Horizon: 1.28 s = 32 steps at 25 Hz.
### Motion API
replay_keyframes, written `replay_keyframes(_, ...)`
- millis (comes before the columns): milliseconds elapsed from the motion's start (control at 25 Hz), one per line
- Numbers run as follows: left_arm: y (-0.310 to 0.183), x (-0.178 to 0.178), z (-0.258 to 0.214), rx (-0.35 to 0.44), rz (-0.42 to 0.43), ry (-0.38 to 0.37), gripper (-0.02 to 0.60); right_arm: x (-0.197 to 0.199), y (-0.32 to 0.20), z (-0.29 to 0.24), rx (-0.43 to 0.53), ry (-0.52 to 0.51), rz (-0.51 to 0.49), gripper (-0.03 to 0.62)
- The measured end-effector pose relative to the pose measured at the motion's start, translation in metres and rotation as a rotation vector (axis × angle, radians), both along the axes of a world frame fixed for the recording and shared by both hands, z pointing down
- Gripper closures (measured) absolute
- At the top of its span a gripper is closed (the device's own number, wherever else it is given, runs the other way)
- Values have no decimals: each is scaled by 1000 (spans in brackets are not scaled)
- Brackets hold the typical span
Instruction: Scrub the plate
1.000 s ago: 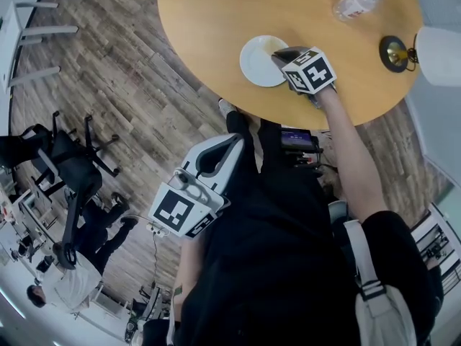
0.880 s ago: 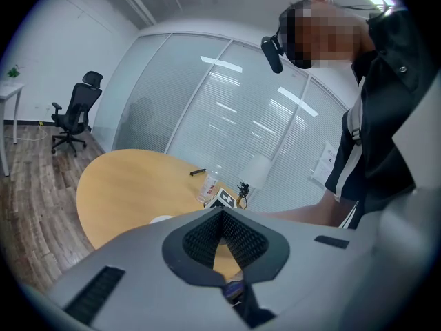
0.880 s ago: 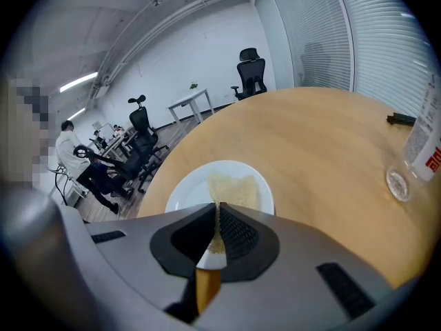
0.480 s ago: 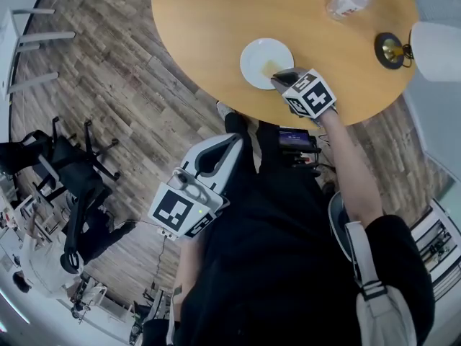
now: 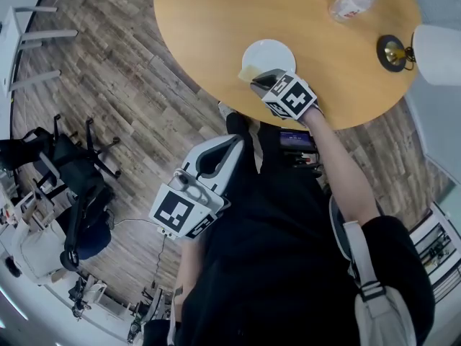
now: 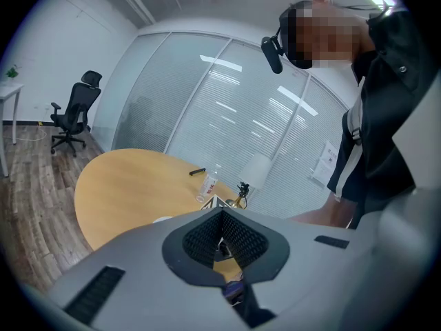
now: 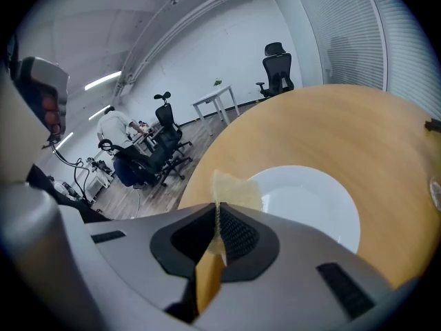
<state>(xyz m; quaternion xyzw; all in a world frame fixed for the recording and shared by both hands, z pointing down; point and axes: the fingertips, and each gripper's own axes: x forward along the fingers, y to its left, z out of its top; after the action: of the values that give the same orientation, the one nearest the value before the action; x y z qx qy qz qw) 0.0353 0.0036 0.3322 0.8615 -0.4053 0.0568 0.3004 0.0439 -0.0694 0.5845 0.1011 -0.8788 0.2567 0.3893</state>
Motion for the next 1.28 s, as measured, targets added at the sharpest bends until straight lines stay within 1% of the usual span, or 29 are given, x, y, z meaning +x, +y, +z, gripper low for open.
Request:
replay_keyframes(120, 1, -1, 0, 0, -8, -6, 569, -6, -14, 4, 13, -2, 1, 568)
replay_keyframes(360, 2, -3, -1, -1, -16, -11, 569, -7, -47, 8, 45, 8, 36, 568)
replay_keyframes(560, 3, -1, -2, 0, -13, -12, 569, 1, -66, 7, 74, 18, 95, 568)
replay_keyframes(680, 3, -1, -2, -1, -9, -12, 569, 9, -72, 7, 74, 24, 138, 568)
replay_keyframes(760, 3, 1, -1, -2, -4, -13, 569, 14, -71, 9, 65, 26, 151, 568)
replay_keyframes(1000, 3, 6, -3, 1, 14, -13, 569, 24, -50, 10, 40, 23, 146, 568)
replay_keyframes(1280, -1, 14, -1, -2, 37, -16, 569, 45, -29, 10, 14, 10, 195, 568)
